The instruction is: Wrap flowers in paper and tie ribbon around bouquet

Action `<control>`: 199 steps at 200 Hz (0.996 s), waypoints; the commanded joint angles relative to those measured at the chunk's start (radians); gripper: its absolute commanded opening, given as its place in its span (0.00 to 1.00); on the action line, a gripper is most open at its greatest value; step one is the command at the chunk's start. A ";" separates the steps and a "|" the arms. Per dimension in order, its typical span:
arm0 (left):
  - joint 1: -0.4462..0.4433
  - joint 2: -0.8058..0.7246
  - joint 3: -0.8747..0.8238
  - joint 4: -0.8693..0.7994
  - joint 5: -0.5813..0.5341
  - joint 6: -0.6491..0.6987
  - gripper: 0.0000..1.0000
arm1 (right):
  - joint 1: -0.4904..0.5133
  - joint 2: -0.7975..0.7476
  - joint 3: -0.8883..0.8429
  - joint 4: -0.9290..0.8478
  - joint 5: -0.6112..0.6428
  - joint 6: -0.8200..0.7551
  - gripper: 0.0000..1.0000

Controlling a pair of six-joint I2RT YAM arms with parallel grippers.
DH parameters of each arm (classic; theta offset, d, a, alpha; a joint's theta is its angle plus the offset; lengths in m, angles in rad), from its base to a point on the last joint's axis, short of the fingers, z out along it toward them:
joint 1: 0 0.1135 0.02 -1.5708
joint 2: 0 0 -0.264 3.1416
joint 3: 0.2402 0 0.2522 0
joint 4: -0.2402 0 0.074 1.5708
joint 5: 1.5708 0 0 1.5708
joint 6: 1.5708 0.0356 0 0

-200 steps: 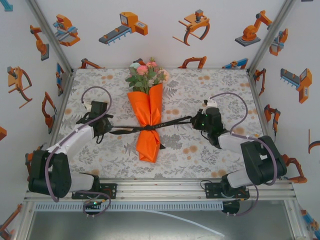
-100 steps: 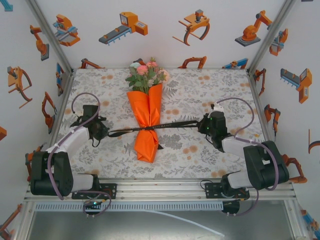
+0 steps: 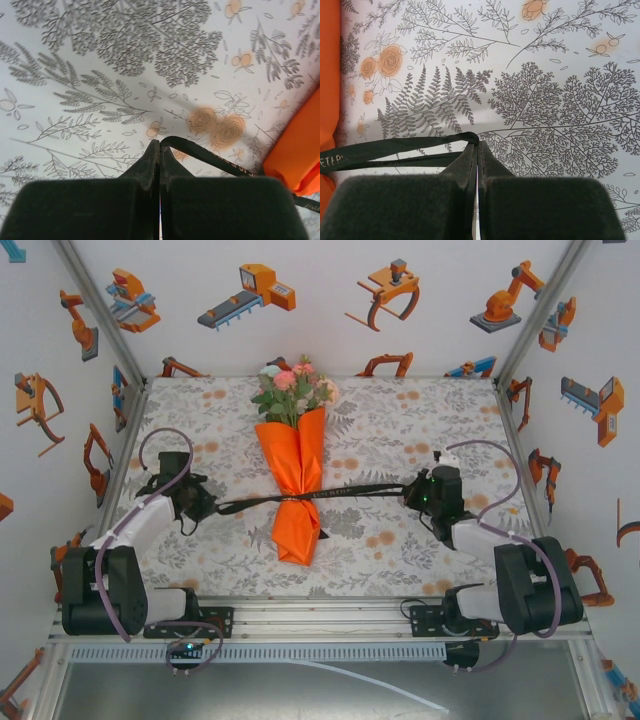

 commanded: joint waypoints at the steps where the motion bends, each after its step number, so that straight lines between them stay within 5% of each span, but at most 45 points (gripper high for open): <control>1: 0.019 0.011 -0.002 0.065 0.059 0.072 0.00 | -0.023 -0.006 -0.010 0.058 -0.039 -0.032 0.00; 20: 0.018 -0.008 -0.002 0.077 0.053 0.068 0.09 | -0.022 -0.016 0.002 0.071 -0.089 -0.034 0.00; 46: 0.018 -0.065 0.019 0.064 0.048 0.097 0.38 | -0.023 -0.093 0.023 0.046 -0.134 -0.025 0.37; 81: -0.002 -0.251 0.043 0.047 0.052 0.168 0.52 | -0.022 -0.340 0.096 -0.193 -0.072 -0.090 0.49; 123: -0.127 -0.520 -0.044 0.137 -0.119 0.505 0.68 | -0.032 -0.520 0.097 -0.439 0.443 -0.213 0.68; 160: -0.123 -0.674 -0.282 0.319 -0.478 0.611 0.98 | -0.097 -0.422 0.010 -0.300 0.600 -0.328 0.80; 199: -0.069 -0.685 -0.494 0.574 -0.505 0.611 0.97 | -0.198 -0.176 -0.025 -0.031 0.399 -0.353 0.87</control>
